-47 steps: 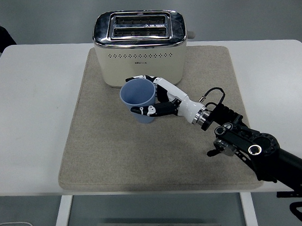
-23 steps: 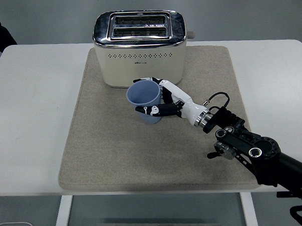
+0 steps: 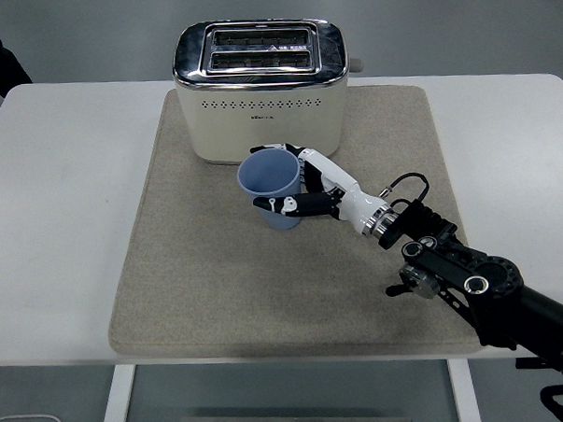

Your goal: Put the water cup in front of the bread machine

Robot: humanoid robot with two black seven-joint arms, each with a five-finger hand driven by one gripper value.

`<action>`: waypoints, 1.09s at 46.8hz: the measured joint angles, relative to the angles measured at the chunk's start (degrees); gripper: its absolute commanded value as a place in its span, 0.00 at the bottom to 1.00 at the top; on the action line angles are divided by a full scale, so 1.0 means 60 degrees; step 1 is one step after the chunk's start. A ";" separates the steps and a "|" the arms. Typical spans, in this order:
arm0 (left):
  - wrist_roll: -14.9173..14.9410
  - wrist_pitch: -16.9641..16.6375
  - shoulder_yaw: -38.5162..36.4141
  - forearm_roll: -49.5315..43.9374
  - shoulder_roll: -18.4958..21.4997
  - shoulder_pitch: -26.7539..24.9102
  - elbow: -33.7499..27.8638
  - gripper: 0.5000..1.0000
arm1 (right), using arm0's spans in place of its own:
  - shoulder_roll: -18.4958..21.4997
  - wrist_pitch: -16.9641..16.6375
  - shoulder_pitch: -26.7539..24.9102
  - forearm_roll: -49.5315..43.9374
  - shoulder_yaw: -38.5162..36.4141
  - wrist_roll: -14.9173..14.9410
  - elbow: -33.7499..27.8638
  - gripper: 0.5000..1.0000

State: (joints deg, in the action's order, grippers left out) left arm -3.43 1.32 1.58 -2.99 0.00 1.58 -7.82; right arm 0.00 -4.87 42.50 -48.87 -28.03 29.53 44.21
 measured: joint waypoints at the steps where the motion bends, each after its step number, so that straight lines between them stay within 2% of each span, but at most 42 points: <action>1: 0.0000 0.0000 0.0000 0.0000 0.0000 0.0000 0.0000 1.00 | 0.0000 -0.0004 -0.0001 0.0000 -0.0014 0.0000 0.0000 0.79; 37: 0.0000 0.0000 0.0000 0.0000 0.0000 0.0000 0.0000 1.00 | 0.0000 -0.0087 0.0029 -0.0001 -0.0044 0.0010 0.0015 0.84; 51: 0.0000 0.0000 0.0000 0.0000 0.0000 0.0000 0.0000 1.00 | 0.0000 -0.0364 -0.0021 -0.0001 -0.0278 0.0023 0.0005 0.84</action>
State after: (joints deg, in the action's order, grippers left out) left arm -3.43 1.32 1.58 -2.99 0.00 1.58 -7.82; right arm 0.00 -7.05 42.37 -48.87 -29.70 29.67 44.24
